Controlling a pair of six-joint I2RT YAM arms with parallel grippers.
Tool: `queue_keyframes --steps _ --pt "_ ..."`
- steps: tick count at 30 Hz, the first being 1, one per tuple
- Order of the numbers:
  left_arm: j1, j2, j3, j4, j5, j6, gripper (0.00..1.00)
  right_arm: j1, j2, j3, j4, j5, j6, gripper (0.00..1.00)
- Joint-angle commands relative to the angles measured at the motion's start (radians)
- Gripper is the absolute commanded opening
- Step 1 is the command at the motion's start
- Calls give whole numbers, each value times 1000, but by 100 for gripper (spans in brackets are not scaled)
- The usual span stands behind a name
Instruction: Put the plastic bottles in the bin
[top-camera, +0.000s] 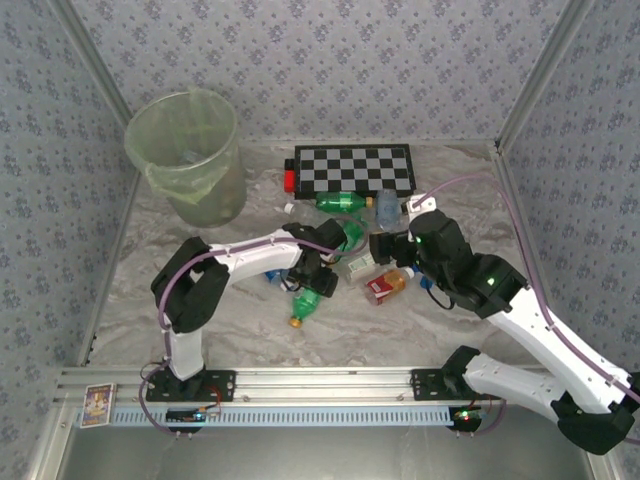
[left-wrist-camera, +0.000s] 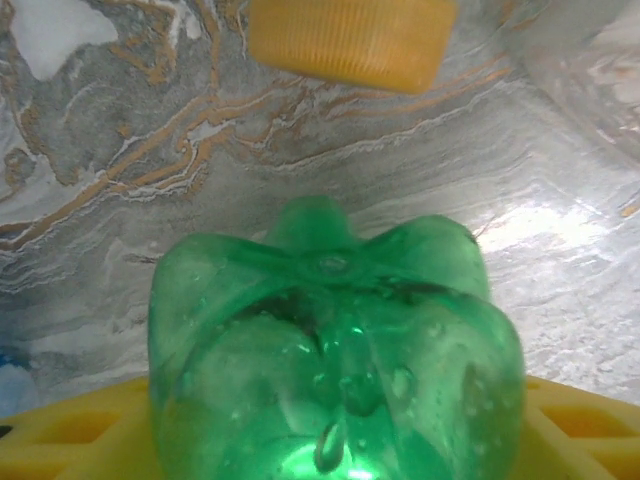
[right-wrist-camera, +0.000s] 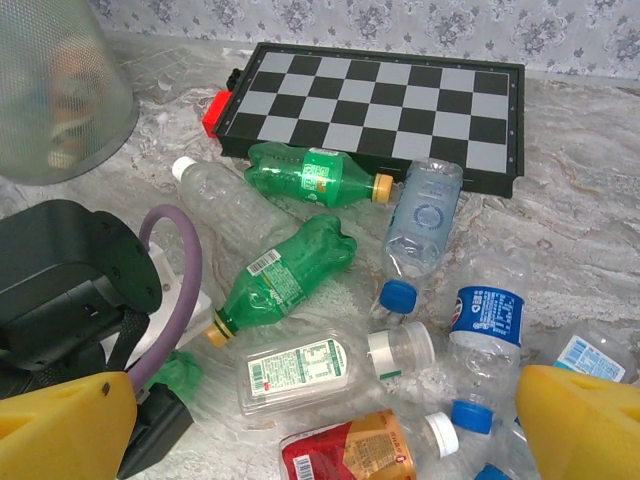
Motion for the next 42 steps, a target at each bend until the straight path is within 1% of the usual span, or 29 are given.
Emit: queue_keyframes --steps 1,3,5,13,20,23,28,29,32,37,42 --pt "-5 9 -5 8 17 -7 65 8 -16 -7 -23 19 17 100" --pt "-5 7 2 5 17 -9 57 8 -15 -6 -22 22 18 99" --pt "-5 -1 11 -1 14 -11 52 8 -16 -6 -18 27 19 100" --pt "3 -81 111 -66 -33 -25 52 8 13 12 26 14 -3 99" --pt "74 -188 227 -82 -42 -51 52 8 46 44 64 4 -38 99" --pt "115 -240 280 -82 -67 -49 52 8 60 64 85 -10 -50 99" --pt "218 -333 363 -76 -89 -44 51 8 100 86 149 -33 -78 99" --pt "245 -351 374 -68 -89 -44 52 8 112 120 161 -40 -84 99" --pt "328 -404 411 -45 -87 -44 51 8 150 147 197 -61 -101 99" --pt "497 -451 469 -24 -42 -75 51 6 217 204 260 -96 -132 99" --pt "681 -464 500 14 16 -159 49 9 281 287 303 -137 -168 99"
